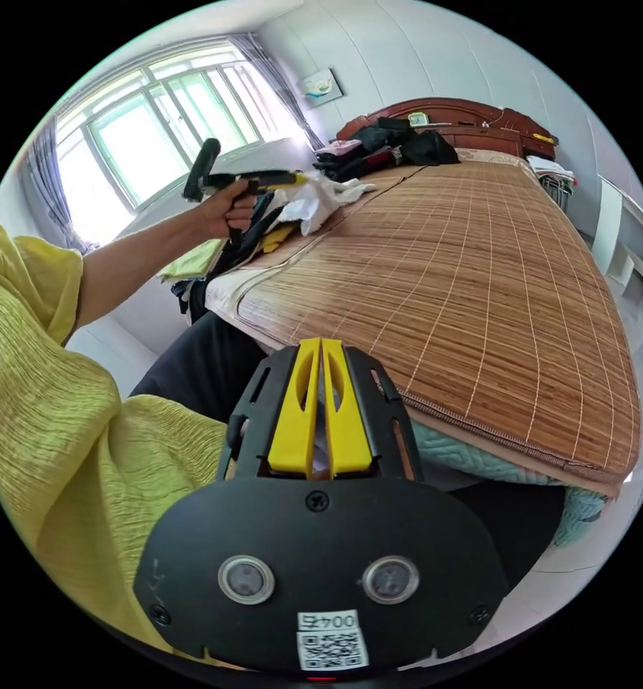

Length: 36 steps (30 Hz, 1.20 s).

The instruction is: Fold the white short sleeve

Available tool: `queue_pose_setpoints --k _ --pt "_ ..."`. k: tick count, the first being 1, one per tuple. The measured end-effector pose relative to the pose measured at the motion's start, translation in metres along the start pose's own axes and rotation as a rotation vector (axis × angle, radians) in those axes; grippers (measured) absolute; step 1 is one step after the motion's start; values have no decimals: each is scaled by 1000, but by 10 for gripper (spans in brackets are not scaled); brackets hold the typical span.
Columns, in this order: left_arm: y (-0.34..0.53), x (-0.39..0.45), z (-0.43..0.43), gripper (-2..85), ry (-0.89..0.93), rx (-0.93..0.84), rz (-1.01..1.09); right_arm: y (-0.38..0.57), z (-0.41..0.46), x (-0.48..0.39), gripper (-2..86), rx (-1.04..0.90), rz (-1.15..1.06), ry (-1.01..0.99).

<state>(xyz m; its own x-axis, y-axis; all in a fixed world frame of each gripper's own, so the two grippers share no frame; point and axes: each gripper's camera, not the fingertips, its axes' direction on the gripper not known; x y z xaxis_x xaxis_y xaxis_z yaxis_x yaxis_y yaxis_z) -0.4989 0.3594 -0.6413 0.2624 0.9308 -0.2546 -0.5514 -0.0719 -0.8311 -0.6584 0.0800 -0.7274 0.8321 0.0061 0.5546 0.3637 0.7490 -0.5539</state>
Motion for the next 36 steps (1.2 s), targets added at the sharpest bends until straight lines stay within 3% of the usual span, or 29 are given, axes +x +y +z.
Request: queue_pose_setpoints --k 3,5,10,15,22,26,36 --pt "-17 122 37 22 142 -53 236 9 -5 7 1 69 76 -34" --pt "-4 187 79 26 99 -98 277 15 -10 14 13 89 133 -23" --pt "37 240 116 49 7 -230 331 41 -31 15 49 109 217 43" --pt "88 224 77 42 -156 -311 311 63 -55 1 76 122 245 96" --pt "170 170 48 14 -618 -526 153 27 -44 -25 96 45 211 284" --pt "175 163 57 8 -610 -571 34 -15 -14 -36 99 -72 140 448" --pt "150 158 60 4 -553 -684 -119 -100 65 -25 99 -381 65 552"
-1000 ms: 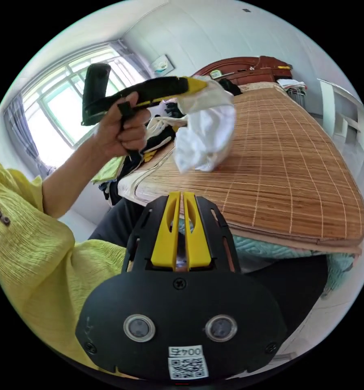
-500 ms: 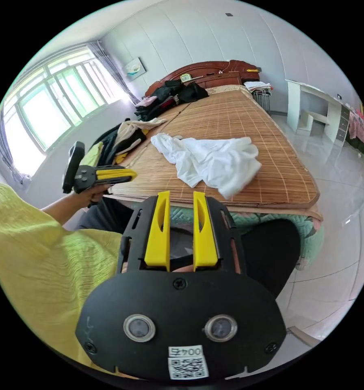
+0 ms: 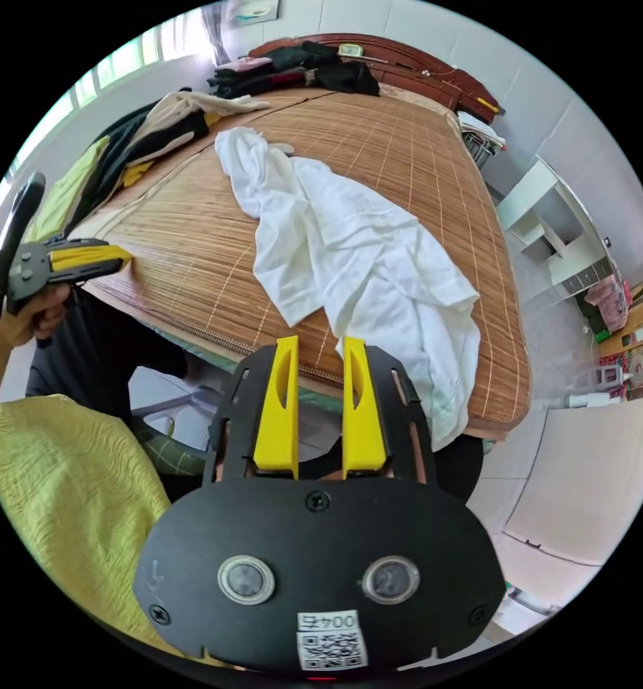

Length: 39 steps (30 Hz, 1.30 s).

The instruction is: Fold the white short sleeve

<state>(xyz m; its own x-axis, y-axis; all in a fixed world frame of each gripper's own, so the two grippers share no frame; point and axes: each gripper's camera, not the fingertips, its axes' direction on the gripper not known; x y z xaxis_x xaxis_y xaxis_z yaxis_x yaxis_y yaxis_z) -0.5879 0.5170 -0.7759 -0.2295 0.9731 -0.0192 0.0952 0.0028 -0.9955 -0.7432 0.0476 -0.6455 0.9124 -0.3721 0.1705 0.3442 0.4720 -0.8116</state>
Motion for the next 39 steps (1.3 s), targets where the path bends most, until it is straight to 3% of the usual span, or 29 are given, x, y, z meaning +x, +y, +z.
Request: queue_pose_setpoints --k 4,9,13,20,27,29,35,39 --pt "5 -7 -3 4 48 26 8 -15 -6 0 96 -30 -23 -2" --pt "40 -28 -2 7 217 231 -137 -16 -18 18 94 24 -12 -63" --pt "39 -33 -5 8 268 204 -61 -28 -43 24 84 21 -32 -47" --pt "32 -6 -17 5 138 202 34 -134 -62 26 98 64 -110 -170" --pt "14 26 -30 7 -45 119 139 -217 -12 -3 82 0 -236 -72" --pt "14 30 -37 8 -89 126 152 -219 -5 4 51 -19 -235 -72" --pt "23 25 -59 9 -107 213 131 -163 -72 67 46 161 -149 -179" --pt "17 28 -52 9 -111 169 124 -93 -82 87 47 117 -181 -209"
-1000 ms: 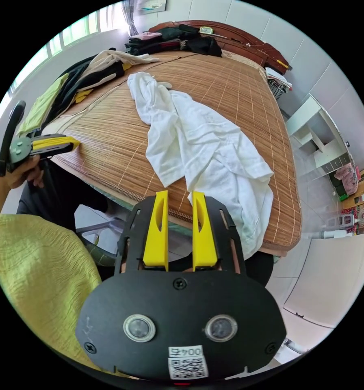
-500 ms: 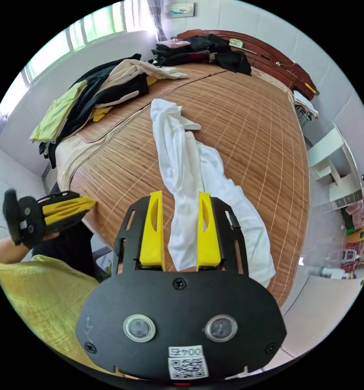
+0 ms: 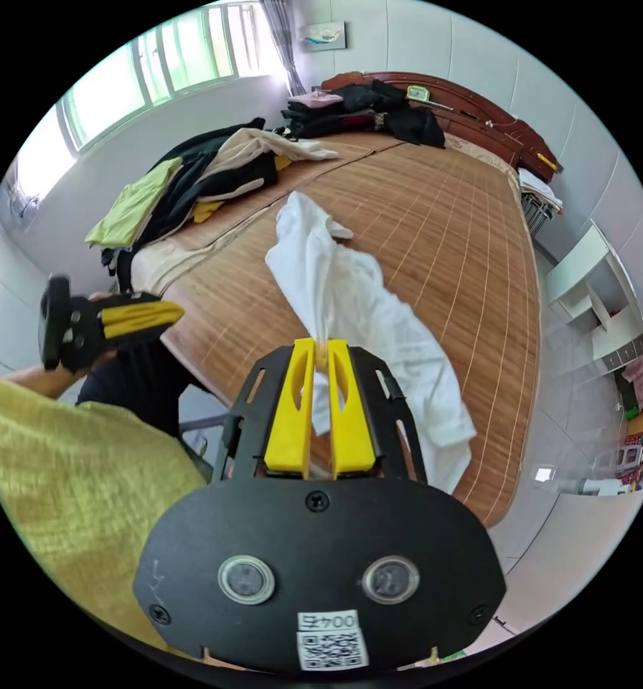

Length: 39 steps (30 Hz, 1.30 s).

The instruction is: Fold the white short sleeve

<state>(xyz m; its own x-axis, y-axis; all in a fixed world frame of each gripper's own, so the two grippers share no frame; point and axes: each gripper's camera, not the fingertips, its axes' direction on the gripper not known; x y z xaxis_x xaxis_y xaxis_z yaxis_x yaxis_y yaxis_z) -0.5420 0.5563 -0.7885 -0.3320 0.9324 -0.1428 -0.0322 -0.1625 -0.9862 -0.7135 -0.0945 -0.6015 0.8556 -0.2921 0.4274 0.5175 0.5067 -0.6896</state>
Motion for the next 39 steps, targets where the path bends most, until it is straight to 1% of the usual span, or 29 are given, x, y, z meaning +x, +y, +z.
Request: queue_pose_setpoints --k 4,6,9,13,14,16,17,18,19,21,23,25,27,28,30,36,39 --pt "-4 -3 8 9 83 -21 -39 61 8 5 52 -61 49 -30" --pt "-8 -9 11 9 130 -32 -51 88 11 18 97 -95 130 -69" --pt "-15 -16 17 9 149 -51 -47 100 3 36 191 -108 184 -38" --pt "-23 -23 26 7 150 -66 -38 94 -17 64 222 -43 230 -57" --pt "-24 -26 27 7 154 -58 -41 87 -21 72 208 -27 233 -91" --pt "-26 -29 29 7 151 -59 -29 72 -23 78 150 -15 176 -150" --pt "-27 -30 29 7 148 -59 -26 60 -20 79 90 -15 133 -174" --pt "-29 -32 30 7 148 -64 -18 46 -15 80 81 -20 114 -186" --pt "-31 -34 31 7 150 -70 -16 39 -12 80 77 -20 108 -187" --pt "-32 -37 33 6 153 -74 -21 10 10 80 144 -63 95 -198" --pt "-33 -41 34 6 155 -75 -26 -11 35 82 161 -131 91 -234" --pt "-34 -47 36 6 163 -77 -41 -27 56 82 141 -169 78 -259" --pt "-35 -51 38 6 167 -75 -44 -47 72 73 66 -215 33 -219" --pt "-35 -53 39 6 165 -74 -41 -51 70 68 46 -201 14 -205" --pt "-35 -57 40 6 165 -71 -43 -69 58 41 34 -134 -60 -218" --pt "-28 -67 44 4 149 -28 -61 -85 24 -50 27 -10 -292 -274" --pt "-30 -72 47 5 130 -36 -56 -72 20 -57 33 7 -330 -243"
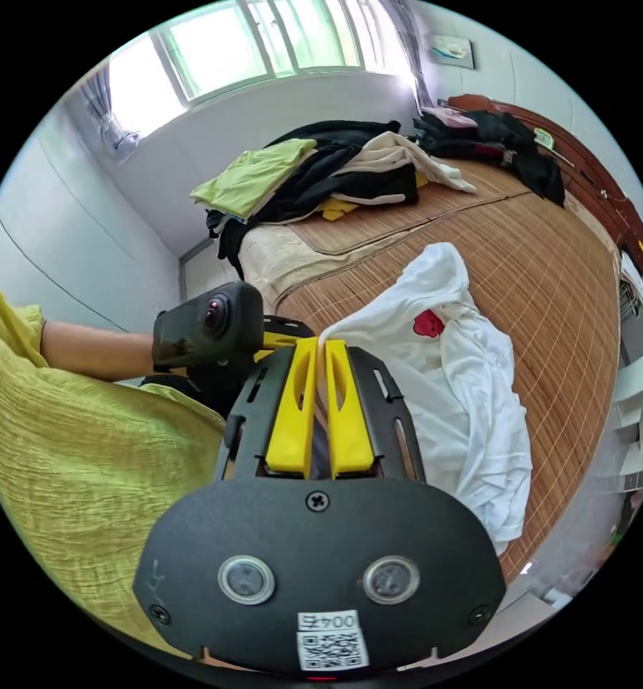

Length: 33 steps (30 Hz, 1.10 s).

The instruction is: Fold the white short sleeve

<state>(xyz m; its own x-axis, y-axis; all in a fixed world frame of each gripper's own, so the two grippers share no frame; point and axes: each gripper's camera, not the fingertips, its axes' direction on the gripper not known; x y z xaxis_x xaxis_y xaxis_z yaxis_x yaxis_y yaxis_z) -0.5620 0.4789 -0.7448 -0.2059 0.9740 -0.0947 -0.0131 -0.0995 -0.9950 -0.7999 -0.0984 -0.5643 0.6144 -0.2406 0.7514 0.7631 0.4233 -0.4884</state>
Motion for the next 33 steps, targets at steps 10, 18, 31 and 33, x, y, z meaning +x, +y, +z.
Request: queue_pose_setpoints --k 10,18,31,33 --pt "7 -99 4 57 354 27 -284 98 1 72 95 57 301 -95" --pt "-14 -74 -37 167 358 54 -207 97 61 58 126 9 287 -196" --pt "-47 -69 1 177 271 -58 -170 77 116 -38 13 18 17 5" --pt "-45 -71 6 165 274 -69 -184 74 121 -45 10 29 -19 7"
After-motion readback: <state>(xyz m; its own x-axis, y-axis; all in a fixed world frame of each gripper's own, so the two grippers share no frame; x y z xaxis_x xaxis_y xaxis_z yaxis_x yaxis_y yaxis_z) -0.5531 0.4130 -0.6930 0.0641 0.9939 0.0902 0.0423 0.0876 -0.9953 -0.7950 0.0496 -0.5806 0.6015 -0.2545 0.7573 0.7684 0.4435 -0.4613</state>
